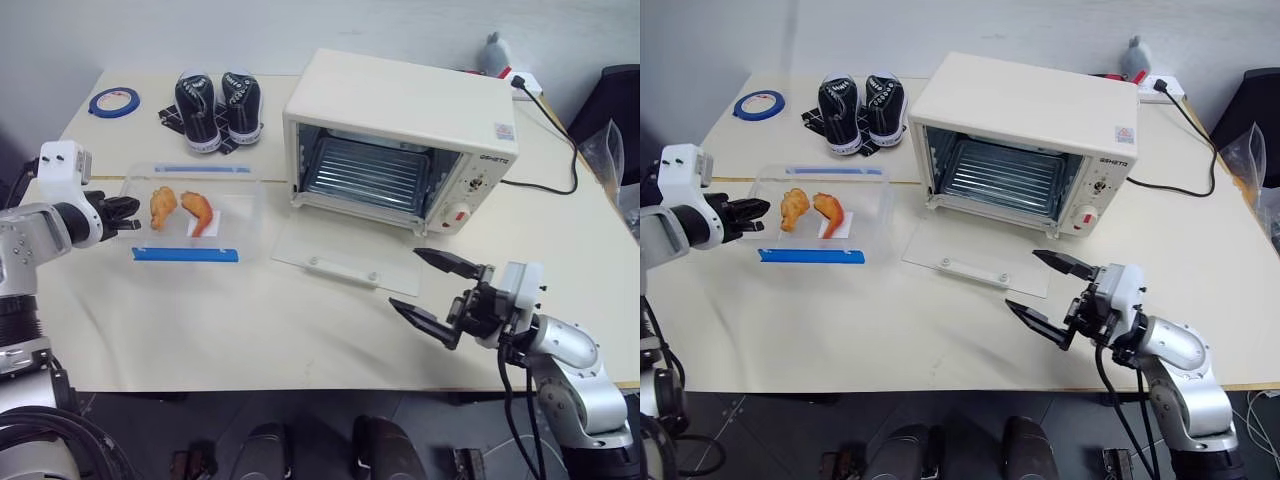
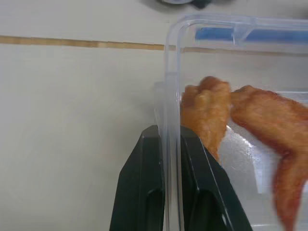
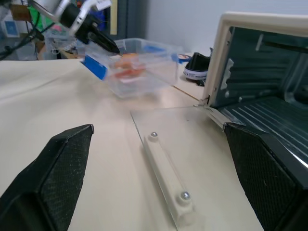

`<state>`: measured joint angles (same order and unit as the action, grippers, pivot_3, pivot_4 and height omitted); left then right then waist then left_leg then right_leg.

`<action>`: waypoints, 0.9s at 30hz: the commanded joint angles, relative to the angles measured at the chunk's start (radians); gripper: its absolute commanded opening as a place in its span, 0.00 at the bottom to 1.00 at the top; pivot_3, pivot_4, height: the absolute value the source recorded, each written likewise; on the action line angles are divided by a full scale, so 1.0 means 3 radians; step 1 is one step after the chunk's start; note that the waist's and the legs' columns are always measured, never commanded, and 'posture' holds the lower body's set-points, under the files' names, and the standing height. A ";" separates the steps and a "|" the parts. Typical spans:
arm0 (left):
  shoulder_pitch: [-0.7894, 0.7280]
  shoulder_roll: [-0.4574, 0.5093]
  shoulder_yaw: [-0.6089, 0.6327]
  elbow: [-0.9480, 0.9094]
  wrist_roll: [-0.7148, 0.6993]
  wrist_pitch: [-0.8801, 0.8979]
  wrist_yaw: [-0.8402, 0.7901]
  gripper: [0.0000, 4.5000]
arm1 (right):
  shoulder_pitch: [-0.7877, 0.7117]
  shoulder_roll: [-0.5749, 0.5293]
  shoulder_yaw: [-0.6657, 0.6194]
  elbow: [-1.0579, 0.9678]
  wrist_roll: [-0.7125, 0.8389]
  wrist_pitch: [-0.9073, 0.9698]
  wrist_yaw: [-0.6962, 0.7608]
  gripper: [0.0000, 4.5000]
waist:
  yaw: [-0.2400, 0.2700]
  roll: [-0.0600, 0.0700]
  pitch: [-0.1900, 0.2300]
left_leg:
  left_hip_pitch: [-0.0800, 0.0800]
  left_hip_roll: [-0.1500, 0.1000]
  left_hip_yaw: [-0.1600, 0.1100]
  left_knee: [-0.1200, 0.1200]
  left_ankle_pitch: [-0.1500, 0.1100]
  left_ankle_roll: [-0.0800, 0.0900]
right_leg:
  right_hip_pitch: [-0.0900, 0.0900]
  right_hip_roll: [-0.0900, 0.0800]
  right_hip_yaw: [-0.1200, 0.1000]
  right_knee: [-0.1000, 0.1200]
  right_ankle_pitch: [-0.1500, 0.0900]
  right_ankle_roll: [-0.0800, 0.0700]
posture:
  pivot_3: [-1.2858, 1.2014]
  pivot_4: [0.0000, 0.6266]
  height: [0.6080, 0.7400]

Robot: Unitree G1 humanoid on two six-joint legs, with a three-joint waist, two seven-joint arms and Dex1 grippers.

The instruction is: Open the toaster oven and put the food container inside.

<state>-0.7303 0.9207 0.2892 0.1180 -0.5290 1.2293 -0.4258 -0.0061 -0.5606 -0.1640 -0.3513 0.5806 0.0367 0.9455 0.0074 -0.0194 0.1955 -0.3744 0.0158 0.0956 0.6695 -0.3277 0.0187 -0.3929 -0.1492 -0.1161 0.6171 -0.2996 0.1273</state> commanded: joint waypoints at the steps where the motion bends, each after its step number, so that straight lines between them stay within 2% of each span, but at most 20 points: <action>1: -0.0184 0.0007 -0.0218 -0.0557 -0.0298 0.0385 -0.0245 0.01 | 0.0166 -0.0064 -0.0218 -0.0076 0.0014 -0.0082 -0.0001 1.00 | 0.0029 0.0000 0.0000 | 0.0000 0.0000 0.0000 0.0001 0.0000 0.0000 | 0.0001 0.0000 0.0001 0.0000 0.0000 0.0000 | 0.52 0.24 1.00; 4: -0.0375 -0.0303 -0.0358 -0.0749 -0.0320 0.0602 -0.0103 0.01 | 0.0396 -0.0068 -0.0339 -0.0107 0.0002 -0.0144 0.0022 1.00 | 0.0078 0.0000 0.0000 | 0.0000 -0.0001 -0.0001 0.0003 0.0000 0.0001 | 0.0001 0.0000 0.0003 0.0002 0.0000 0.0000 | 0.52 0.24 1.00; 9: -0.0592 -0.0934 -0.0644 -0.0779 -0.0075 0.0558 0.0264 0.01 | 0.0880 0.0018 -0.0519 -0.0364 0.0015 -0.0220 -0.0090 1.00 | 0.0063 -0.0001 0.0000 | -0.0001 -0.0004 0.0000 0.0012 0.0000 0.0003 | 0.0002 0.0001 0.0007 0.0008 0.0000 0.0000 | 0.52 0.24 1.00; 16: -0.0926 -0.1466 -0.0917 -0.0148 0.0305 0.0049 0.0459 0.01 | 0.1499 0.0245 -0.0725 -0.0654 -0.0079 -0.0383 -0.0337 1.00 | 0.0061 0.0000 0.0000 | 0.0000 -0.0006 0.0003 0.0015 0.0000 -0.0001 | -0.0001 0.0010 0.0011 0.0010 0.0000 -0.0001 | 0.52 0.24 1.00; 23: -0.1126 -0.1800 -0.1010 0.0290 0.0490 -0.0242 0.0439 0.01 | 0.1579 0.0387 -0.0683 -0.0737 -0.0138 -0.0479 -0.0516 1.00 | 0.0062 0.0000 0.0000 | -0.0001 -0.0005 0.0003 0.0020 -0.0002 0.0002 | 0.0001 0.0005 0.0011 0.0010 0.0000 -0.0001 | 0.52 0.24 1.00; 24: -0.1136 -0.1818 -0.1035 0.0313 0.0513 -0.0295 0.0408 0.17 | 0.1580 0.0391 -0.0672 -0.0745 -0.0144 -0.0482 -0.0529 1.00 | 0.0062 0.0000 0.0000 | 0.0000 -0.0006 0.0002 0.0020 -0.0002 0.0002 | 0.0001 0.0006 0.0010 0.0011 0.0000 -0.0001 | 0.52 0.24 1.00; 25: -0.1147 -0.1830 -0.1063 0.0326 0.0540 -0.0320 0.0394 0.17 | 0.1584 0.0393 -0.0664 -0.0752 -0.0148 -0.0485 -0.0539 1.00 | 0.0062 0.0000 0.0000 | 0.0000 -0.0006 0.0002 0.0020 -0.0001 0.0002 | 0.0001 0.0006 0.0010 0.0010 0.0000 -0.0001 | 0.52 0.24 1.00; 27: -0.1166 -0.1900 -0.1021 0.0342 0.0543 -0.0328 0.0413 0.27 | 0.1600 0.0405 -0.0646 -0.0779 -0.0156 -0.0490 -0.0560 1.00 | 0.0062 0.0000 0.0000 | -0.0001 -0.0006 0.0003 0.0020 -0.0002 0.0002 | 0.0001 0.0006 0.0010 0.0010 0.0000 -0.0001 | 0.52 0.24 1.00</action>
<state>-1.0515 0.3605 -0.0252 0.2224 -0.3766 1.1488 -0.3004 0.4615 -0.4471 -0.3567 -0.5450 0.5340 -0.0885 0.7879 0.0260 -0.0194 0.1953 -0.3745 0.0141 0.0964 0.6756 -0.3281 0.0191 -0.3925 -0.1475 -0.1130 0.6202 -0.2997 0.1271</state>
